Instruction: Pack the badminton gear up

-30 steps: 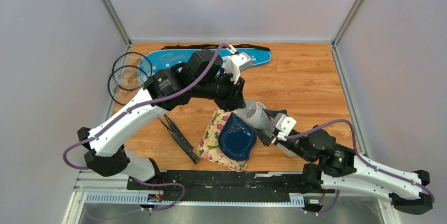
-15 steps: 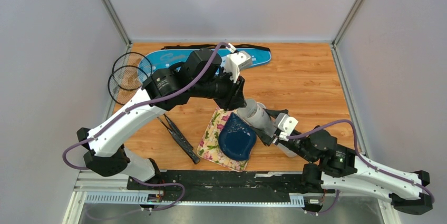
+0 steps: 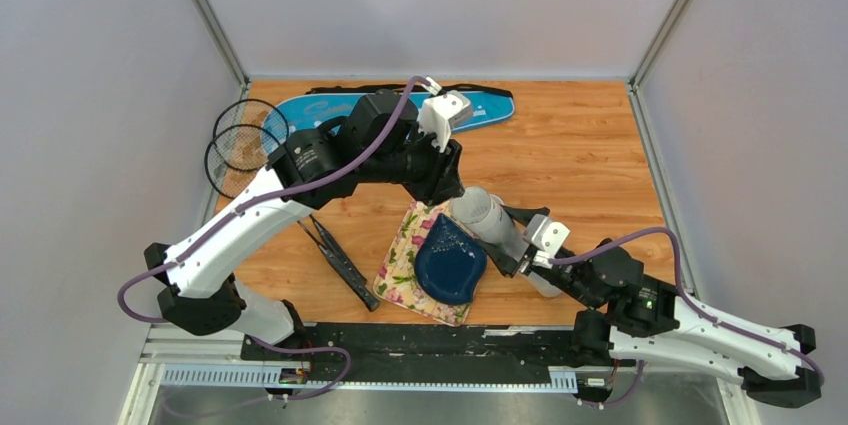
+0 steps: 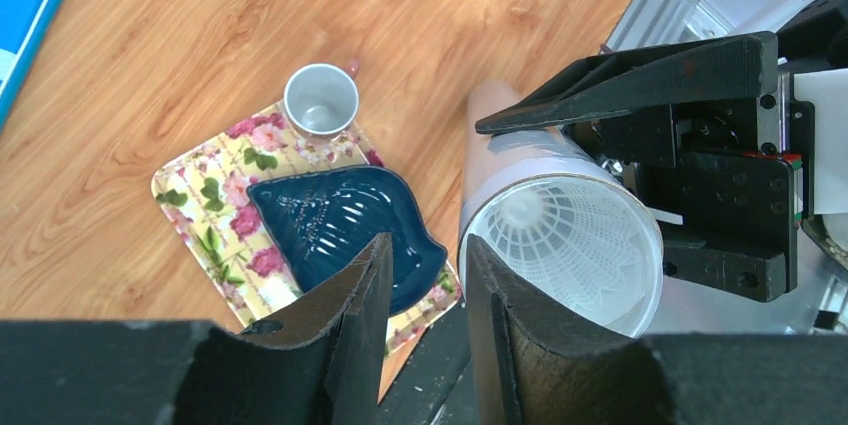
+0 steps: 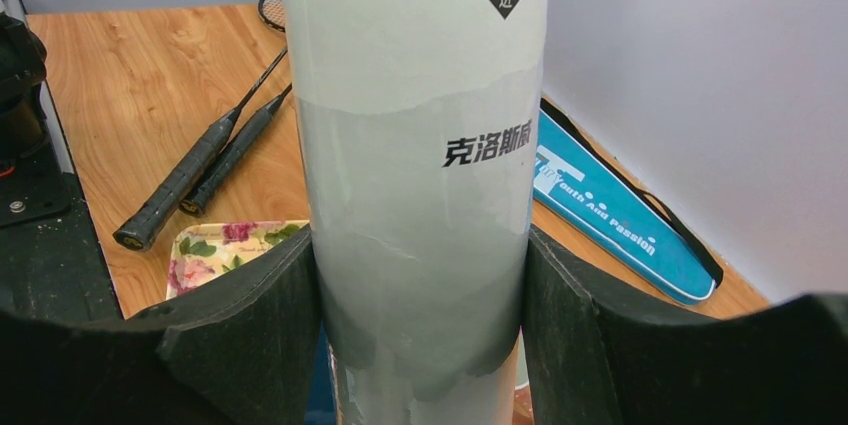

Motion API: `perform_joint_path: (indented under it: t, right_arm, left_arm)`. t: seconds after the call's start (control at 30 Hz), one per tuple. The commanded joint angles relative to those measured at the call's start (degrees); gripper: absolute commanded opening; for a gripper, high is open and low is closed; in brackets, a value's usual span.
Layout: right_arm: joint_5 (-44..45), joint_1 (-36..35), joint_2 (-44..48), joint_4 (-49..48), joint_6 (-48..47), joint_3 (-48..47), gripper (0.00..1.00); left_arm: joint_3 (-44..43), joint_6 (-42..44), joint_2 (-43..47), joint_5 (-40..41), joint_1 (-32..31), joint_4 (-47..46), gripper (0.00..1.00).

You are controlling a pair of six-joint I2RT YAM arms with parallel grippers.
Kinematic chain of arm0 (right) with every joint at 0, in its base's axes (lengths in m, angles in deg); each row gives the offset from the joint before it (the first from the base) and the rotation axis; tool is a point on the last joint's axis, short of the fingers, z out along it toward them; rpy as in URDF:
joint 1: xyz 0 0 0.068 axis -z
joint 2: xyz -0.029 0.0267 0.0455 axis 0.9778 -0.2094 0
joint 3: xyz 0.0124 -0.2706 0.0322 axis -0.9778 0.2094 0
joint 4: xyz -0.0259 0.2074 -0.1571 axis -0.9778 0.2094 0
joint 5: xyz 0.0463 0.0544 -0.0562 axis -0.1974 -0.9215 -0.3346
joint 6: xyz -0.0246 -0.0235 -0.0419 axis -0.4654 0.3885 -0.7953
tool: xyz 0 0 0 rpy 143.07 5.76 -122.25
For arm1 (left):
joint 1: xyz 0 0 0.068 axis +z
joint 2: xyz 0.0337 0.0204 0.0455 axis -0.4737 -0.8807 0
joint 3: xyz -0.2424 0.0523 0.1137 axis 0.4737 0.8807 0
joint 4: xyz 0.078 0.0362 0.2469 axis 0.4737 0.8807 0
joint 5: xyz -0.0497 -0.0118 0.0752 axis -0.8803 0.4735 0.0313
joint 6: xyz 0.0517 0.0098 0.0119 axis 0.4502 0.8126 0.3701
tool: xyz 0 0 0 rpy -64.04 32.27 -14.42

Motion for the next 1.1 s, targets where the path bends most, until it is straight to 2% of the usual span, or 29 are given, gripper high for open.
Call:
perform_joint_path:
  t: [0.0, 0.4, 0.5, 0.73, 0.77, 0.83, 0.87, 0.9, 0.97, 1.0, 1.07]
  right_arm:
    - [-0.73, -0.15, 0.54, -5.42, -0.05, -1.49, 0.25]
    - [-0.73, -0.15, 0.36, -5.86, 0.13, -1.22, 0.24]
    - [-0.29, -0.15, 0.45, -5.95, 0.39, -1.05, 0.24]
    - [-0.82, -0.15, 0.27, -6.56, 1.18, -0.52, 0.24]
    - [-0.73, -0.15, 0.27, -6.74, 1.18, -0.43, 0.24]
    - [-0.91, -0.24, 0.19, -6.74, 1.27, -0.34, 0.25]
    - [-0.82, -0.15, 0.10, -6.82, 1.36, -0.26, 0.25]
    - [-0.91, -0.15, 0.19, -6.74, 1.36, -0.26, 0.24]
    - [-1.26, -0.06, 0.10, -6.48, 1.27, -0.60, 0.25]
    - [-1.17, -0.06, 0.01, -6.30, 1.27, -0.69, 0.24]
    - [-1.17, -0.15, -0.08, -5.60, 1.18, -1.04, 0.25]
  left_arm:
    - [-1.11, 1.04, 1.97, 2.28, 0.10, 0.22, 0.42]
    - [2.23, -0.27, 3.81, -1.24, 0.10, -3.03, 0.43]
    - [2.50, -0.19, 5.39, 1.31, 0.10, -4.78, 0.52]
    - [-0.93, -0.27, 4.87, 2.98, 0.10, -5.23, 0.59]
    - [-0.84, -0.27, 5.04, 3.33, 0.10, -5.58, 0.64]
    - [-0.06, 1.56, 6.53, 3.16, 0.10, -6.36, 0.64]
    - [0.99, 2.96, 7.67, 2.20, 0.10, -8.89, 0.61]
    - [4.92, 8.20, 10.90, 0.37, 0.10, -11.01, 0.58]
    - [10.82, 13.59, 15.39, -7.89, 0.10, -17.58, 0.46]
    - [15.37, 16.48, 19.07, -10.44, 0.10, -19.27, 0.46]
    - [17.26, 19.23, 21.12, -12.22, 0.10, -20.87, 0.50]
